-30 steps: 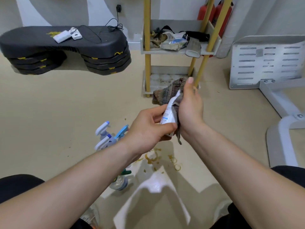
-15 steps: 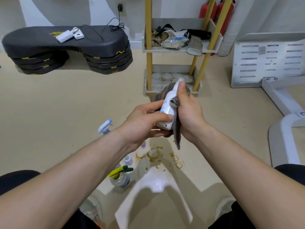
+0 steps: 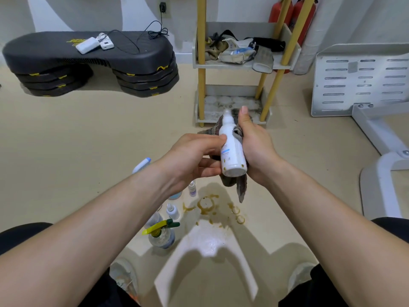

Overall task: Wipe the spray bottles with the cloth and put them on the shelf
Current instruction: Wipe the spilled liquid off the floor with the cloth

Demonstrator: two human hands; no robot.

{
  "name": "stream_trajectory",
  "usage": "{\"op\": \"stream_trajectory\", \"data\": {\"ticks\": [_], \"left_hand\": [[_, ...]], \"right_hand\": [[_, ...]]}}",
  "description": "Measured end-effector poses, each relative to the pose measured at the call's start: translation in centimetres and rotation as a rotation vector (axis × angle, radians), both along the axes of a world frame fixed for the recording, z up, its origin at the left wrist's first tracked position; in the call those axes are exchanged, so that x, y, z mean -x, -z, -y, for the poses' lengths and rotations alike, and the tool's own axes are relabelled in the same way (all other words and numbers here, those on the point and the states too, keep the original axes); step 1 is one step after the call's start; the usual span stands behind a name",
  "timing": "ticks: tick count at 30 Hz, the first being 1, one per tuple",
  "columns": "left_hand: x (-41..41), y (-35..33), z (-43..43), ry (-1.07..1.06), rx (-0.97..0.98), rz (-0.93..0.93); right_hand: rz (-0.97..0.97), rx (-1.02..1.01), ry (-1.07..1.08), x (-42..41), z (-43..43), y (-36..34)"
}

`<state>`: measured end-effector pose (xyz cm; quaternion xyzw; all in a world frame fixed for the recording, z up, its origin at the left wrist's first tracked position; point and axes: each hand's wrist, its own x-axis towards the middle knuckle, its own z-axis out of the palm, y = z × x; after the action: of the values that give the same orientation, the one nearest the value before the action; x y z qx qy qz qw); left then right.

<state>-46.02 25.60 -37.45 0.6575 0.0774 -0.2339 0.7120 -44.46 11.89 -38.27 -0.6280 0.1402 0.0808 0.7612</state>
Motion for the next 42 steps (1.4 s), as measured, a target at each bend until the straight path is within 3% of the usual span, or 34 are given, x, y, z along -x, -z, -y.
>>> {"op": "stream_trajectory", "data": {"ticks": [5,9,13,15,17,19,21,23,26,30,31,33,38,40,42], "left_hand": [[-0.5,-0.7,-0.6,0.072,0.024,0.005],[-1.2,-1.0,-1.4,0.017,-0.01,0.043],[-2.0,-1.3,-2.3,-0.083,-0.054,0.091],[-2.0,-1.2,-2.4,-0.144,-0.049,0.102],[-1.8,-1.1,-2.2,-0.184,-0.053,0.078],[-1.4,-0.9,-1.8,-0.241,-0.012,0.044],[-1.1,-0.8,-1.4,-0.289,0.026,0.002],[-0.8,-0.9,-1.3,-0.296,0.046,-0.035],[-0.7,-1.0,-1.7,-0.27,0.039,-0.03],[-1.0,-0.9,-2.0,-0.287,-0.002,-0.02],[-1.2,-0.9,-2.1,-0.294,0.005,-0.023],[-1.4,-0.8,-2.3,-0.298,0.017,-0.028],[-1.0,-0.5,-1.8,-0.248,0.009,-0.032],[-0.9,-0.5,-1.7,-0.223,-0.001,-0.008],[-1.0,-0.6,-1.7,-0.186,-0.002,0.022]], "right_hand": [[-0.052,-0.029,-0.175,-0.3,0.6,-0.3],[-0.147,-0.226,-0.422,0.0,1.2,-0.5],[-0.125,-0.302,-0.454,0.2,1.2,-0.5],[0.064,0.015,-0.438,0.5,0.9,-0.1],[0.326,0.598,-0.471,1.0,0.8,0.1],[0.471,1.085,-0.519,1.6,0.5,0.1],[0.515,1.347,-0.49,2.0,0.0,0.4],[0.578,1.453,-0.439,2.1,-0.5,0.7],[0.561,1.3,-0.508,1.9,-0.2,0.6],[0.269,0.639,-0.508,1.0,0.8,0.4],[0.258,0.572,-0.491,0.6,1.1,0.4],[0.34,0.63,-0.546,0.2,1.9,0.0],[0.473,1.024,-0.647,0.4,2.3,0.5],[0.48,1.063,-0.614,0.6,2.0,0.7],[0.457,0.977,-0.61,0.4,2.1,0.4]]}}
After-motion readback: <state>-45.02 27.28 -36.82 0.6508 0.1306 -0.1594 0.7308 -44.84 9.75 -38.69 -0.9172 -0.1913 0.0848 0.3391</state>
